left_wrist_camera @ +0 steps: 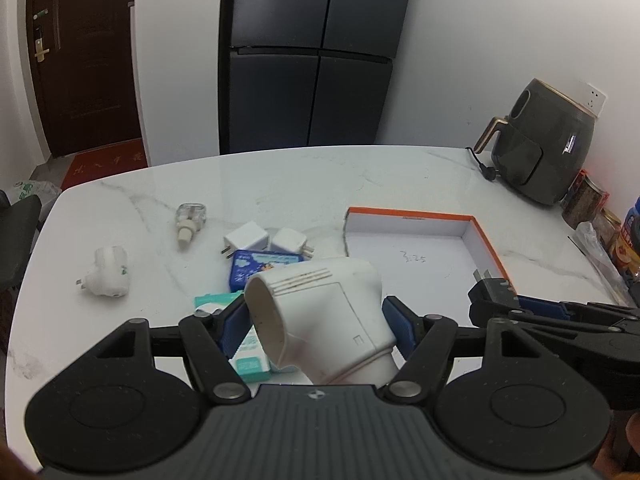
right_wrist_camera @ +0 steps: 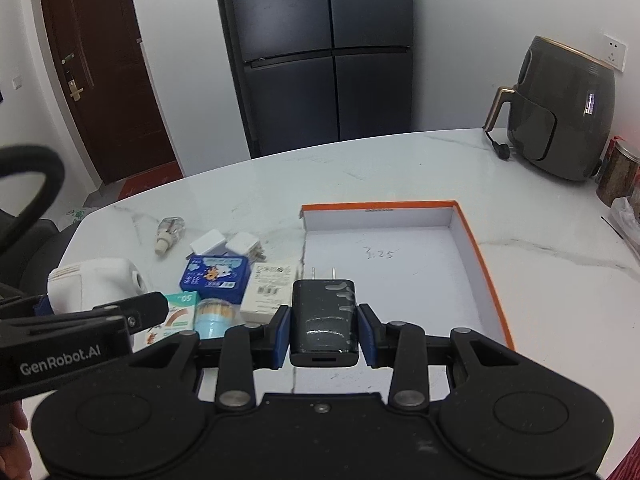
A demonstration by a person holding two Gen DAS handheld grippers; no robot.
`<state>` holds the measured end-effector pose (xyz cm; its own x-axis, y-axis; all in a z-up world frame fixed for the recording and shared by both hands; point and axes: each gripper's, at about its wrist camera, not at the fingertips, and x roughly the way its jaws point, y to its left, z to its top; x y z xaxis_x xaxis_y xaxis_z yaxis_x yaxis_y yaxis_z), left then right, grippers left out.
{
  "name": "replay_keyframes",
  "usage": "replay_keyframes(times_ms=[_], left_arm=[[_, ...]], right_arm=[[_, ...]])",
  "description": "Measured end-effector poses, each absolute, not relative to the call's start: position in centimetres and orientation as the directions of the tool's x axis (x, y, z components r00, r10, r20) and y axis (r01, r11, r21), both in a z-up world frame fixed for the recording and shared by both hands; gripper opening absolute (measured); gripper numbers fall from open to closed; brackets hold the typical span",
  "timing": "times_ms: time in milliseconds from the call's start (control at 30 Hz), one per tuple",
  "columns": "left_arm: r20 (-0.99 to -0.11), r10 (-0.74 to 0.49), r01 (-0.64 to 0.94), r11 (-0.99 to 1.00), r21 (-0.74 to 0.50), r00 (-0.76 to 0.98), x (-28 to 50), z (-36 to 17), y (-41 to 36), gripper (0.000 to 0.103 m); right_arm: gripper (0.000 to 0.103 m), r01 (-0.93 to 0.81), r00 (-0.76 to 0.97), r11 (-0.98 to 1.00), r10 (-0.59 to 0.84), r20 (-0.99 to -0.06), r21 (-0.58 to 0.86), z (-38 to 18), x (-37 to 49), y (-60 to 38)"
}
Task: Organize rigid objects
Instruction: 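Carry white adapter in left tool and black charger in right tool toward orange-rimmed box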
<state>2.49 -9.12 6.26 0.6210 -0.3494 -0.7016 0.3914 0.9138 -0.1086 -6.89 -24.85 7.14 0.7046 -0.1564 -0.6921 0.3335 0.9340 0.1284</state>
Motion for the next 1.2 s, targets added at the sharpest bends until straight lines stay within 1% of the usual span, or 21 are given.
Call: replay_keyframes(times_ms=[467,800,1200], left_arm=[[-0.703,-0.378,0.438,0.893,-0.104,0.603,4.2,5.7,-15.3,0.072],[-0.721,-0.376,0.448,0.888,-0.102,0.582,5.8,4.4,-19.2,0.072],[-0.766,-0.337,0.426,0.9,-0.092,0.547,8.7,1.2,-23.2,0.072]], right_arm=[[0.044,0.379,0.7,0.917,-0.194,-0.688,0.127,7.1,-6.3,-31.3],[0.044,0.404,0.683,0.908,-0.215,-0.697,0.115,6.2,-4.8,-35.1],[0.044,0.397,0.649,0.913,-0.202,-0.734,0.099,3.0,-0.4,-40.0]])
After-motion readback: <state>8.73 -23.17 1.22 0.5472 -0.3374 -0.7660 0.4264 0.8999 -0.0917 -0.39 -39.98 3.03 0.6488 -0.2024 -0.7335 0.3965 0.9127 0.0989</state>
